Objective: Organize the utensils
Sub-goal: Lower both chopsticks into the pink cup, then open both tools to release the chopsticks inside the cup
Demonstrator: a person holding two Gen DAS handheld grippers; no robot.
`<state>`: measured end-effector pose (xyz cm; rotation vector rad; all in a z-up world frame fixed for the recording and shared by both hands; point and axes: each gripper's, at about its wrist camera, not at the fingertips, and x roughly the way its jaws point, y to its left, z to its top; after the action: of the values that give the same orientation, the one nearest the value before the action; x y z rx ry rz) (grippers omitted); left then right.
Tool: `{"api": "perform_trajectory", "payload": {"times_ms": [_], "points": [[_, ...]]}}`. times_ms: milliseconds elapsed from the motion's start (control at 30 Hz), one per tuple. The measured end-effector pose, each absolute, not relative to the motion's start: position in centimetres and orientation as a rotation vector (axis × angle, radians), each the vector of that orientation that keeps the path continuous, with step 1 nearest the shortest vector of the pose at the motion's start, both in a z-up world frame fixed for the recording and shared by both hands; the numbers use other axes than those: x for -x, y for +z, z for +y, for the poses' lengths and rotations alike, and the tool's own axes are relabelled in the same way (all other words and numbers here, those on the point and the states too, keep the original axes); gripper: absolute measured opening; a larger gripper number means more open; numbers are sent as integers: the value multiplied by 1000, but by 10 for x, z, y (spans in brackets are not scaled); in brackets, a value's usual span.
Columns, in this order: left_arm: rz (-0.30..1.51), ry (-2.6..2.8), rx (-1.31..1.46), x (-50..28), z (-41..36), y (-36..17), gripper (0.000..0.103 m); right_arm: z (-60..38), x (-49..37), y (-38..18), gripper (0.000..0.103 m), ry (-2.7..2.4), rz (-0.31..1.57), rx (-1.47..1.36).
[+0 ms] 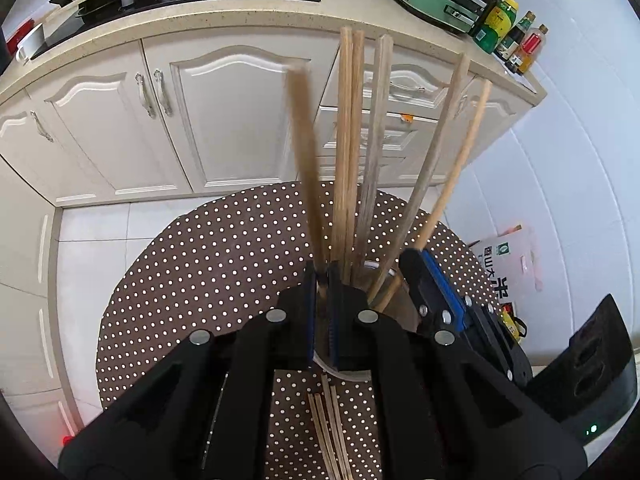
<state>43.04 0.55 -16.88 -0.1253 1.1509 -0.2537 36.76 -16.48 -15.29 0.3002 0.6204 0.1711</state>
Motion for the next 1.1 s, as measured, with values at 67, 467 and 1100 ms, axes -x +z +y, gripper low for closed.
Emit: {"api": "perform_trajectory", "payload": {"times_ms": [67, 467, 1100], "points": [[1140, -270, 131, -429, 5, -170, 6, -163, -365, -154, 5, 179, 626, -280], [1199, -316, 154, -415, 6, -192, 24, -165, -355, -153, 24, 198, 672, -240], [1110, -287, 175, -368, 18, -172, 62, -192, -331, -136, 46, 148, 692, -222]]}}
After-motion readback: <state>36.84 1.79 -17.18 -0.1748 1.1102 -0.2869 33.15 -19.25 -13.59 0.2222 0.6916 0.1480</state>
